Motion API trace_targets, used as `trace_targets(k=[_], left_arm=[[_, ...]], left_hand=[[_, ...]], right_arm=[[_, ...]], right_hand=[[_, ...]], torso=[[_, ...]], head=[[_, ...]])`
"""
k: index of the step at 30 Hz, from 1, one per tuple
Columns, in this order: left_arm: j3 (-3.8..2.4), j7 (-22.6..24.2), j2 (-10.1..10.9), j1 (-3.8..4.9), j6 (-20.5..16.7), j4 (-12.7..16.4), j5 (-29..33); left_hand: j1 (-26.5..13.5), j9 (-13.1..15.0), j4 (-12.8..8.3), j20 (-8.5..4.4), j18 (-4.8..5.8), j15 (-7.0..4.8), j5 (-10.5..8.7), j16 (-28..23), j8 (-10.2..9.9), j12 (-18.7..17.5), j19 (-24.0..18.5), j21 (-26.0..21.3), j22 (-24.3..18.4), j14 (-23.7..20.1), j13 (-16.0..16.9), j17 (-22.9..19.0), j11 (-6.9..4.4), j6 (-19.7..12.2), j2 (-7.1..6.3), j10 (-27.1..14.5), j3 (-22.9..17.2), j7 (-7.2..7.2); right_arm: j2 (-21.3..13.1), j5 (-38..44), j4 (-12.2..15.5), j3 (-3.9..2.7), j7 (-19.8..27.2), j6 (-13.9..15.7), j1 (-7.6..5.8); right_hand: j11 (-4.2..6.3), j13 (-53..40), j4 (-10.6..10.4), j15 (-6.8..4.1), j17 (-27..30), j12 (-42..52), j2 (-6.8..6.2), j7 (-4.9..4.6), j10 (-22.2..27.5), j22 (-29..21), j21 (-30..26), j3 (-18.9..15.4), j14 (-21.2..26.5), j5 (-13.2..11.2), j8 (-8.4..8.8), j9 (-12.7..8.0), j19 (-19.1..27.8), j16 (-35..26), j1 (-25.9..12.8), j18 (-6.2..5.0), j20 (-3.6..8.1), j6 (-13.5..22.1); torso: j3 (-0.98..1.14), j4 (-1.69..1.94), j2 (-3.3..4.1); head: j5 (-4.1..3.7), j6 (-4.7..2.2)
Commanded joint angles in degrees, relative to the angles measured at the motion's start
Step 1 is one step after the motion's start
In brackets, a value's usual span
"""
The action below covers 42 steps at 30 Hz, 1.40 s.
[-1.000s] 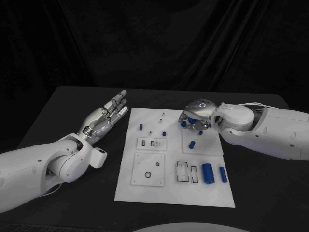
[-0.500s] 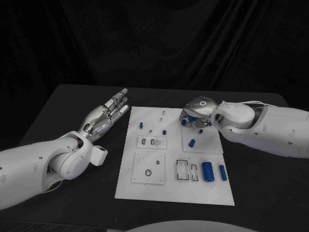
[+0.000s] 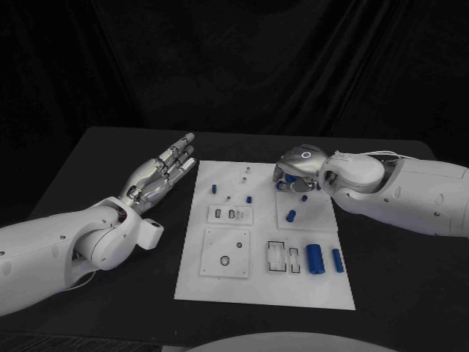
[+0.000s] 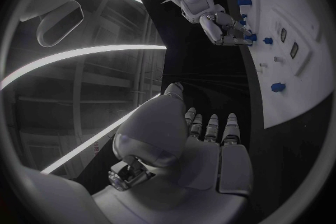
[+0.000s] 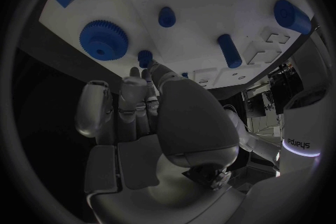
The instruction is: Assemble the parts on the task board
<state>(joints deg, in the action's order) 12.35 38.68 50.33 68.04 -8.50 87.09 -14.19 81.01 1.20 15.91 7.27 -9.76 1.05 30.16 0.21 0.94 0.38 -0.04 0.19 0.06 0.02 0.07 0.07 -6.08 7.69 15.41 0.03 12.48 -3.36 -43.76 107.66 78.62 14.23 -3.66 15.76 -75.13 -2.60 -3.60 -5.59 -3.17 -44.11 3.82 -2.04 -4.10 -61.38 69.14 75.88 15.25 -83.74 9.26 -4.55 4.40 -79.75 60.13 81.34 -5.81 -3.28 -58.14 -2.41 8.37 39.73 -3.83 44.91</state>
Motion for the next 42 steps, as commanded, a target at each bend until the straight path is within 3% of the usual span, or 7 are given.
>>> trace_targets(k=[1, 10, 20, 24, 30, 36, 42], left_arm=[[-0.05, 5.6, -0.2, 0.11, 1.0, 0.0, -0.1], [-0.05, 5.4, -0.2, 0.11, 1.3, 0.0, -0.1], [-0.05, 5.3, -0.2, 0.11, 1.5, 0.0, -0.1], [-0.05, 5.2, -0.2, 0.11, 1.5, -0.1, -0.1], [-0.05, 5.0, -0.1, 0.11, 1.4, 0.0, -0.1], [-0.05, 4.8, -0.1, 0.11, 1.4, 0.0, -0.1], [-0.05, 4.5, -0.4, 0.11, 1.7, -0.2, -0.1]], left_hand=[[0.8, 0.1, -0.1, 0.56, -0.37, 0.42, 0.20, -0.2, 0.3, -0.4, 0.0, -0.2, -0.1, 0.0, -0.1, -0.1, 0.44, 0.3, -0.01, 0.0, -0.4, 0.32], [1.3, 0.2, -0.5, 1.03, -0.40, 0.85, 0.52, -0.2, 0.5, -0.4, 0.0, -0.2, -0.1, 0.0, -0.1, -0.1, 0.93, 1.0, -0.07, 0.0, -1.0, 0.80], [1.4, 0.3, -0.6, 1.26, -0.41, 1.09, 0.67, -0.2, 0.6, -0.4, 0.0, -0.2, -0.1, 0.0, -0.1, -0.1, 1.23, 1.6, -0.10, 0.0, -1.3, 1.10], [1.4, 0.3, -0.7, 1.31, -0.41, 1.14, 0.73, -0.2, 0.6, -0.4, 0.0, -0.2, -0.1, 0.0, -0.1, -0.1, 1.28, 1.7, -0.10, 0.0, -1.3, 1.16], [1.5, 0.3, -0.8, 1.45, -0.43, 1.28, 0.89, -0.2, 0.7, -0.4, 0.0, -0.2, -0.1, 0.0, -0.1, -0.1, 1.41, 2.1, -0.14, 0.0, -1.5, 1.30], [1.6, 0.3, -0.9, 1.55, -0.44, 1.36, 1.11, -0.2, 0.7, -0.4, 0.0, -0.2, -0.1, 0.0, -0.1, -0.1, 1.48, 2.3, -0.17, 0.0, -1.7, 1.37], [1.8, 0.4, -1.1, 1.74, -0.46, 1.55, 1.32, -0.2, 0.8, -0.4, 0.0, -0.2, -0.1, 0.0, -0.1, -0.1, 1.58, 2.5, -0.13, 0.0, -2.0, 1.47]], right_arm=[[0.3, 0.5, -0.7, -0.04, 0.5, -0.6, 0.44], [1.1, 0.5, -2.0, -0.04, 1.2, -1.4, 1.46], [1.0, 0.5, -2.4, -0.04, 1.8, -0.8, 1.81], [0.9, 0.5, -2.4, -0.04, 2.4, 0.9, 1.84], [0.5, 0.5, -1.8, -0.07, 3.1, 4.9, 1.78], [0.7, -2.3, -1.0, -0.19, 3.6, 8.0, 0.63], [2.3, -5.7, -1.8, -0.42, 4.4, 8.4, -0.40]], right_hand=[[0.45, 0.1, 0.0, -0.44, 0.2, -0.4, -0.39, -0.38, 0.0, 0.0, 0.1, 0.5, 0.2, 0.0, 0.18, -0.1, 0.0, 0.0, 0.4, 0.91, 0.45, 0.0], [0.48, 0.1, 0.6, -0.39, 1.0, -0.2, -0.82, -0.44, -0.5, 0.4, 0.1, 2.6, 0.6, 1.0, 0.79, -0.5, 0.2, -0.6, 1.7, 0.98, 0.49, 0.4], [-0.18, 0.0, 0.9, -0.01, 2.2, 0.1, -1.29, -1.41, -4.0, 0.4, -0.3, 4.9, 1.1, 0.8, 0.42, -0.3, 0.5, -1.5, 2.5, 0.93, 0.15, -0.7], [0.23, -0.1, 1.8, -0.14, 2.4, 0.2, -0.97, -1.37, -6.4, 0.8, -0.2, 6.2, 1.1, -0.6, -0.04, 0.0, 0.5, -1.6, 3.9, 0.96, 0.21, -2.4], [0.83, -0.1, 2.4, -0.35, 3.2, 0.1, -0.47, -0.96, -9.5, 1.2, -0.4, 6.2, 1.3, -5.7, -0.75, 0.5, 0.6, -2.2, 5.1, 0.97, 0.40, -5.0], [1.00, -0.2, 2.4, -0.41, 3.1, 0.1, -0.74, -0.89, -10.3, 1.4, -0.3, 5.7, 1.2, -6.3, -0.80, 0.7, 0.6, -2.2, 5.2, 1.00, 0.45, -5.5], [0.69, -0.2, 2.3, -0.38, 2.8, 0.2, -0.67, -1.34, -11.1, 1.6, -0.3, 5.4, 1.1, -6.3, -0.74, 0.7, 0.5, -1.9, 5.4, 1.04, 0.47, -5.7]], torso=[[-0.01, 0.05, -0.06], [-0.04, 0.06, -0.09], [-0.12, -0.03, -0.19], [-0.12, -0.04, -0.24], [-0.10, 0.16, -0.29], [-0.08, 0.20, -0.20], [-0.12, 0.25, -0.20]], head=[[-0.10, 0.10], [0.30, 0.47], [0.51, 0.62], [0.53, 0.56], [0.89, 0.58], [1.26, 0.52], [1.37, 0.66]])
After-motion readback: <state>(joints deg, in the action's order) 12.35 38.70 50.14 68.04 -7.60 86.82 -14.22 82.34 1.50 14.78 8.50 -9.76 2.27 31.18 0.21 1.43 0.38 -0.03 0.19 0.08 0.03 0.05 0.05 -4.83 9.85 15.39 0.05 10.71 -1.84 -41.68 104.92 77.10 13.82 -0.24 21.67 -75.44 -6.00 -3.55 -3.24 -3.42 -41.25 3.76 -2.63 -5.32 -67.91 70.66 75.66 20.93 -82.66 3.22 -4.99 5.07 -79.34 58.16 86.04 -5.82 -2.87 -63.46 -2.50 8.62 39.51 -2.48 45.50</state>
